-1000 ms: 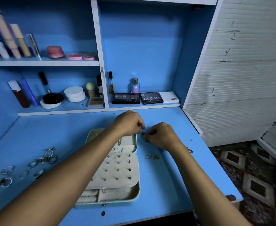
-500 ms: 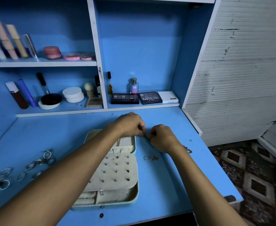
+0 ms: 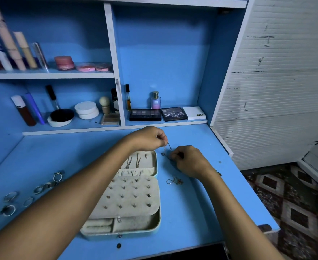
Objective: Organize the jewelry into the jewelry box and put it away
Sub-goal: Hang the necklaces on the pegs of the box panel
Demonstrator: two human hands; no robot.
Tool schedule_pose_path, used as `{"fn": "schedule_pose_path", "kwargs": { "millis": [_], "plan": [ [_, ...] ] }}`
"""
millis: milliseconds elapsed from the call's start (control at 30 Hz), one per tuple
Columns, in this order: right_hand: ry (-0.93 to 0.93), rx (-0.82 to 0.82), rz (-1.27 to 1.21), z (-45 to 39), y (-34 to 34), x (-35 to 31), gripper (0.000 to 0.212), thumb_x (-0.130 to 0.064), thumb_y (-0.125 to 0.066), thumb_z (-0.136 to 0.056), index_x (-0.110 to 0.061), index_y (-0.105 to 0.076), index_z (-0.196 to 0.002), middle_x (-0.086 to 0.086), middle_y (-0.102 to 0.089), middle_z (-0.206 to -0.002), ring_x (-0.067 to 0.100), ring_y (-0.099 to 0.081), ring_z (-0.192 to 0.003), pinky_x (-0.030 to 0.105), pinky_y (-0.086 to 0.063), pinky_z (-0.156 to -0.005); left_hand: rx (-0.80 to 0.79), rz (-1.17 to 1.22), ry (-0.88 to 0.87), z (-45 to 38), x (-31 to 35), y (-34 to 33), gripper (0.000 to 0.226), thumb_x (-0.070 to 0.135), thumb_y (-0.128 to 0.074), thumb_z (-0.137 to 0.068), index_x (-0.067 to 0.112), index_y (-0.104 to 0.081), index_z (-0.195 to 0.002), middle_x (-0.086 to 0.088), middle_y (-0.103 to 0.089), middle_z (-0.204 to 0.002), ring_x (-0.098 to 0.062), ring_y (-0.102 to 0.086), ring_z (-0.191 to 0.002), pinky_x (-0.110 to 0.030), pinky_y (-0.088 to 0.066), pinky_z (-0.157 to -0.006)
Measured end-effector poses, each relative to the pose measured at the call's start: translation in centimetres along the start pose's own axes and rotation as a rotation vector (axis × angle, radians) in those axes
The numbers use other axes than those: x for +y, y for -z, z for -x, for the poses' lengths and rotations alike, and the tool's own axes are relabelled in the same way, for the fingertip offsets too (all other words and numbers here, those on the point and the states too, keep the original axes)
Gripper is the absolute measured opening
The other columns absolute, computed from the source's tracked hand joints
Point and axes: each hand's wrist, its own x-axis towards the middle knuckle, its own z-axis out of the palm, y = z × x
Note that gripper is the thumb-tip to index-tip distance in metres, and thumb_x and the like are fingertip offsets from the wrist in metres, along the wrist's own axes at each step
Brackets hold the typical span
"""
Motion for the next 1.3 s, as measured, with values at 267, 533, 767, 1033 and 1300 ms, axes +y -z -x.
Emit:
{"fn": "schedule_pose_path", "kwargs": {
  "millis": [267,533,767,1033,1300],
  "plan": [
    [-0.034,0.015,-0.261,0.2,0.4,0.6,0.019,-0.029,-0.061,-0.097,-0.015,-0.071,-0.092,-0.005,-0.06,-0.069,0.006,-0.049,-0.057,0.013,-0.041,-0.054,-0.03,0.256,0.009,0.9,-0.4,0.3,0.007,0.019,-0.054,-0.099,0.021,-0.059,-0.095,0.012,-0.073,-0.089,-0.009,-0.058,-0.087,-0.027,-0.045,-0.083],
    [0.031,0.005,-0.569,0.9,0.8,-0.3,0.015,-0.023,-0.061,-0.099,-0.014,-0.07,-0.093,-0.002,-0.067,-0.079,0.018,-0.047,-0.075,0.02,-0.04,-0.057,0.016,0.358,0.016,3.2,-1.0,2.0,0.007,0.011,-0.058,-0.097,0.017,-0.061,-0.095,0.004,-0.069,-0.087,-0.006,-0.06,-0.081,-0.014,-0.043,-0.069],
    [0.175,0.037,-0.406,1.4,1.6,-2.9,0.017,-0.029,-0.064,-0.097,-0.016,-0.072,-0.089,0.002,-0.063,-0.073,0.014,-0.051,-0.066,0.019,-0.042,-0.056,-0.066,0.388,0.035,4.5,-2.1,2.3,0.014,0.012,-0.061,-0.094,0.021,-0.064,-0.085,0.006,-0.071,-0.09,-0.006,-0.06,-0.085,-0.025,-0.037,-0.067],
    [0.29,-0.022,-0.054,1.6,2.3,-5.3,0.018,-0.031,-0.065,-0.095,-0.033,-0.07,-0.078,-0.014,-0.062,-0.065,-0.001,-0.051,-0.057,0.012,-0.041,-0.056,-0.077,0.354,-0.121,5.9,-2.6,0.8,0.057,0.049,-0.078,-0.054,0.026,-0.066,-0.105,0.006,-0.072,-0.104,-0.016,-0.066,-0.104,-0.035,-0.05,-0.101],
    [0.328,-0.042,-0.048,1.8,2.6,-6.4,0.01,-0.034,-0.067,-0.094,-0.032,-0.072,-0.085,-0.01,-0.067,-0.076,0.015,-0.063,-0.075,0.033,-0.054,-0.075,0.051,0.473,-0.177,6.8,-2.3,0.3,0.03,0.026,-0.076,-0.079,0.026,-0.065,-0.107,0.002,-0.075,-0.099,-0.019,-0.068,-0.098,-0.048,-0.046,-0.101]
  ]
}}
